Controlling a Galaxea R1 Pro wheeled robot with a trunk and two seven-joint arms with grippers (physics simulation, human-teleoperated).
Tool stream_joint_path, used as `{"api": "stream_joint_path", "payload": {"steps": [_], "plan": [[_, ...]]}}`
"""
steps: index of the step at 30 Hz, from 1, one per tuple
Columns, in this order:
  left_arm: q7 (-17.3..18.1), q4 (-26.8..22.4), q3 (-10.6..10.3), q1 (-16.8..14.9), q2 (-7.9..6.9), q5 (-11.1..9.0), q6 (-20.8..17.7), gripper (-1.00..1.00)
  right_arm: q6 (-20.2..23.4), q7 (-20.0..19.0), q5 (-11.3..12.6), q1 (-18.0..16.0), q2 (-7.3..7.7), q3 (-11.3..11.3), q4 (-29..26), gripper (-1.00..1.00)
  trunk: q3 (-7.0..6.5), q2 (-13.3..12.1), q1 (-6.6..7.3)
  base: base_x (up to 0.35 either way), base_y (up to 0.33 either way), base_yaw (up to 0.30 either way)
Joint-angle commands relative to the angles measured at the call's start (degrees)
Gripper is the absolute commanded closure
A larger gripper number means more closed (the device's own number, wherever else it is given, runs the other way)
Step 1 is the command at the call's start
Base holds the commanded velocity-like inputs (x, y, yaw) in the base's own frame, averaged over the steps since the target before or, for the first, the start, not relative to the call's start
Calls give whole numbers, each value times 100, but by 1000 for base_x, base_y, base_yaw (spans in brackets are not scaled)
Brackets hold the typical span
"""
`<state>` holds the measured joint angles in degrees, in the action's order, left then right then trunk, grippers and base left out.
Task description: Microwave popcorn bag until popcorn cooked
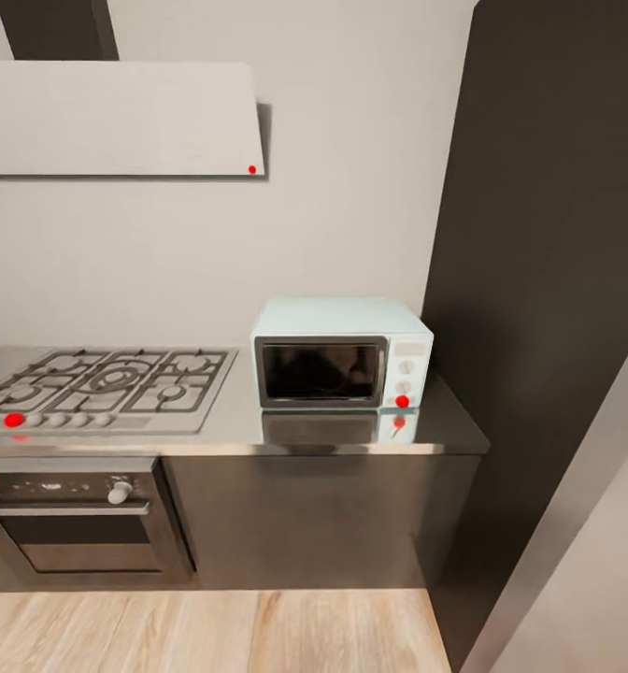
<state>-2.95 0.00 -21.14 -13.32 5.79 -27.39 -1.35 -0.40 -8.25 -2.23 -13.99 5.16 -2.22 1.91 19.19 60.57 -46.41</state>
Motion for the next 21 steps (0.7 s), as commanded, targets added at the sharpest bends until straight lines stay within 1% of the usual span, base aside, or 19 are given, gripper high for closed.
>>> {"api": "stream_joint_path", "payload": {"steps": [1, 11, 17, 21], "plan": [[-21, 0, -49, -4, 2, -47, -14, -100, -4, -19, -23, -7, 2, -24, 12, -100, 6, 4, -1, 99, -264, 0], [-21, 0, -49, -4, 2, -47, -14, -100, 4, -19, -23, -7, 2, -24, 12, -100, 6, 4, -1, 90, -255, 0], [-21, 0, -49, -4, 2, -47, -14, -100, -4, -19, -23, -7, 2, -24, 12, -100, 6, 4, -1, 12, -34, 0], [-15, 0, -49, -4, 2, -39, -14, -100, -3, -19, -23, -7, 2, -24, 12, -100, 6, 4, -1, 206, -1, 0]]}}
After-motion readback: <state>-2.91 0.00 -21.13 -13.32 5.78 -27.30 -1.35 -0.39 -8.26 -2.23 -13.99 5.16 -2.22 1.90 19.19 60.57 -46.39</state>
